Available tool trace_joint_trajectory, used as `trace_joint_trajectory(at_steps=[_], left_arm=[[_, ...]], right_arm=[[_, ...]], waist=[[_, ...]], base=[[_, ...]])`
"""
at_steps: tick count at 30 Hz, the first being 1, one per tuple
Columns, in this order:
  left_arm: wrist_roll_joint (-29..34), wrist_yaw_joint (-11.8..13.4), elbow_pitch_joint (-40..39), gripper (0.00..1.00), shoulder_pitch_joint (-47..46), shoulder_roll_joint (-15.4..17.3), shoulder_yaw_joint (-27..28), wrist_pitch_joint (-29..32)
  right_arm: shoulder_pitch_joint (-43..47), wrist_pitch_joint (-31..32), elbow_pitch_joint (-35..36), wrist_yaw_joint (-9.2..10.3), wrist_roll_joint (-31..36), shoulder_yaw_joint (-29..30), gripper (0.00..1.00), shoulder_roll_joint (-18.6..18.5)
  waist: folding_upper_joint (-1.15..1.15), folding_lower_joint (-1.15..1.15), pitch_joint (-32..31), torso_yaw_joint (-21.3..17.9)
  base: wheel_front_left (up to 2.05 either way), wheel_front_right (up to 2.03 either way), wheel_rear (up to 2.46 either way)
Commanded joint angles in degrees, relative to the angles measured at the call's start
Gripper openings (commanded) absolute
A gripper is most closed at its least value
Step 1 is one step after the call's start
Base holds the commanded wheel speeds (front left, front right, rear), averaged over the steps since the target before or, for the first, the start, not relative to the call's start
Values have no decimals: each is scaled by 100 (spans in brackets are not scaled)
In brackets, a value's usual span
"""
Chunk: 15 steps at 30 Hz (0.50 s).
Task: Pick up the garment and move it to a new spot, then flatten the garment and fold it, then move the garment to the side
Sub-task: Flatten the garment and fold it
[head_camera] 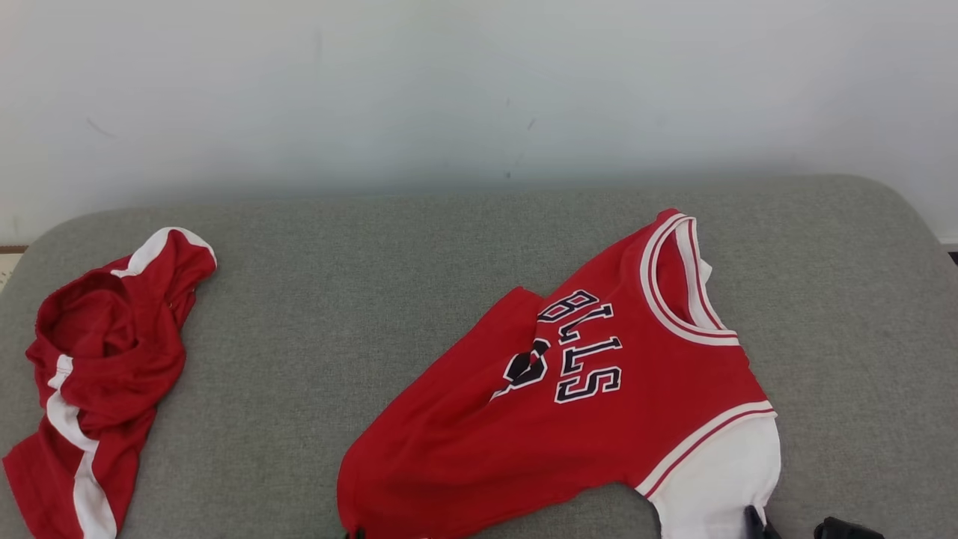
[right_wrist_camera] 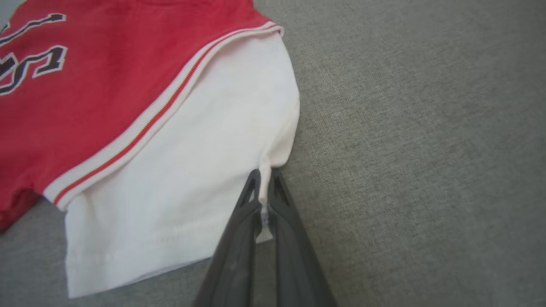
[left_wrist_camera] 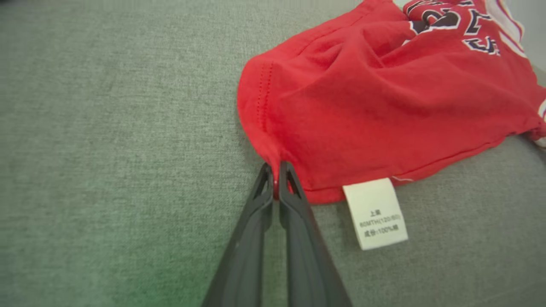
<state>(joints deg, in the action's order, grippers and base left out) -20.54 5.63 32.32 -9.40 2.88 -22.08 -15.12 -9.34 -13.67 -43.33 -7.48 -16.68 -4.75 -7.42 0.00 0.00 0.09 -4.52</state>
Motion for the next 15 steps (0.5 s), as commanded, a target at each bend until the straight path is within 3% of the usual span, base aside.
trace_joint_trajectory(at_steps=[1, 8, 15], left_arm=[[119, -7, -165, 0, 133, 7, 80, -4], [314, -110, -652, 0, -338, 173, 248, -4], [629, -467, -754, 0, -1931, 591, 123, 528]], right_arm=[[179, -49, 262, -3, -301, -140, 0, 88], [-71, 241, 1268, -3, -822, -498, 0, -196], [-1471, 854, 1830, -3, -1146, -908, 0, -515]], waist=[[0, 0, -22, 4], [0, 0, 85, -176], [0, 0, 548, -334]], base=[[0, 0, 0], [0, 0, 0], [0, 0, 0]])
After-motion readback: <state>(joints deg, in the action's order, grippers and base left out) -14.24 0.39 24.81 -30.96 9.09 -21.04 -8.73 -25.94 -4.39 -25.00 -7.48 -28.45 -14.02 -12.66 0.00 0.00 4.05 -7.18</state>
